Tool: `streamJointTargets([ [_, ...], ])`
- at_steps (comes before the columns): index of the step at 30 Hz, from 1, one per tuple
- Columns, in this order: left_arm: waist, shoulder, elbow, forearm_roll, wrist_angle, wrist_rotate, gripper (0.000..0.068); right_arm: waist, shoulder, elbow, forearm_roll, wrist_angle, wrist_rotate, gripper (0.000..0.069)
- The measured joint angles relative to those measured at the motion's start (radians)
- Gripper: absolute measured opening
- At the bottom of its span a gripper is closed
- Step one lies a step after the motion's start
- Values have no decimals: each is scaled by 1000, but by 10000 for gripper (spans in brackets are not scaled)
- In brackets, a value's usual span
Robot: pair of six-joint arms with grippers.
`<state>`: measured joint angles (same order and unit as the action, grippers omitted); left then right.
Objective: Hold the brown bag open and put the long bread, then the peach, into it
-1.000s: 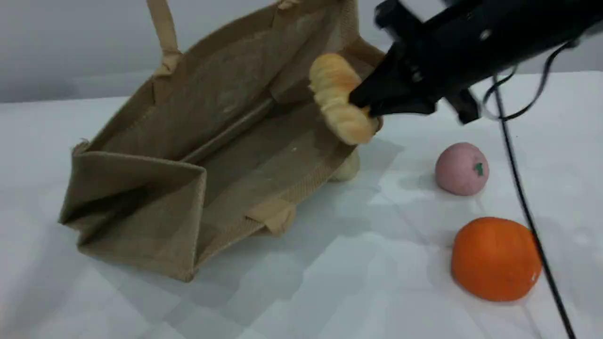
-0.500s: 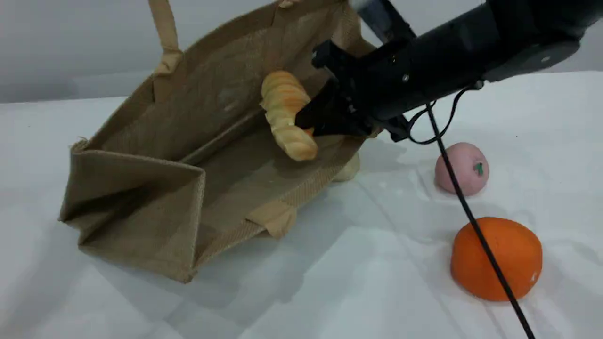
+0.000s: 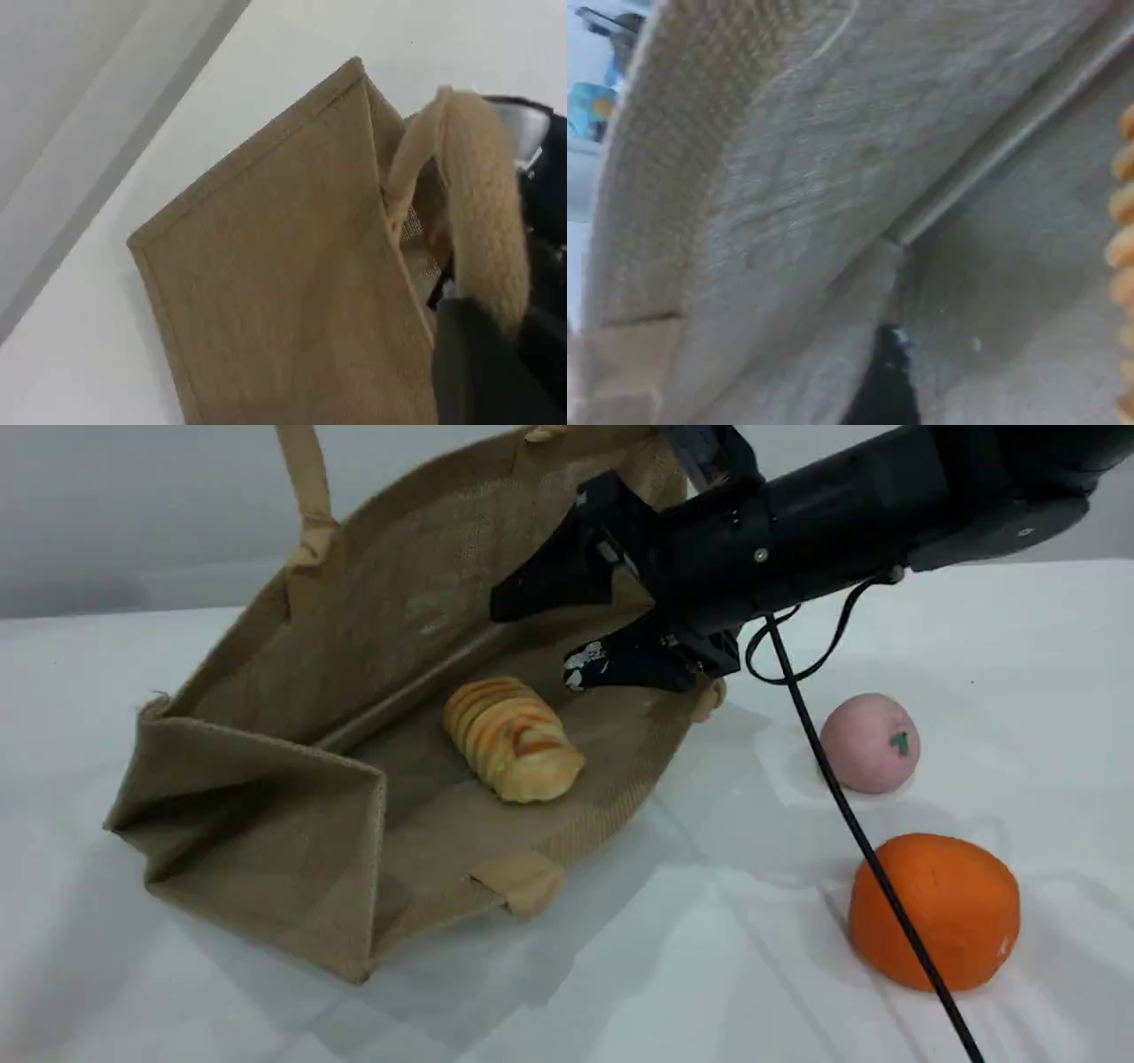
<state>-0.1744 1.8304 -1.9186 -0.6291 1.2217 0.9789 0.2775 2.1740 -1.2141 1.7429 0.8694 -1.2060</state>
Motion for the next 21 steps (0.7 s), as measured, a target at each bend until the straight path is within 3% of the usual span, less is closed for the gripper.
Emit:
streamJointTargets([
  [11,0,0,0,0,0,0,86,-153,-21,0,-99,192,34,542],
  [15,0,0,0,0,0,0,86,-195,-80,0,-179,141,46,539],
  [21,0,0,0,0,-1,0,86,-217,-216,0,-404,-28,147,538],
])
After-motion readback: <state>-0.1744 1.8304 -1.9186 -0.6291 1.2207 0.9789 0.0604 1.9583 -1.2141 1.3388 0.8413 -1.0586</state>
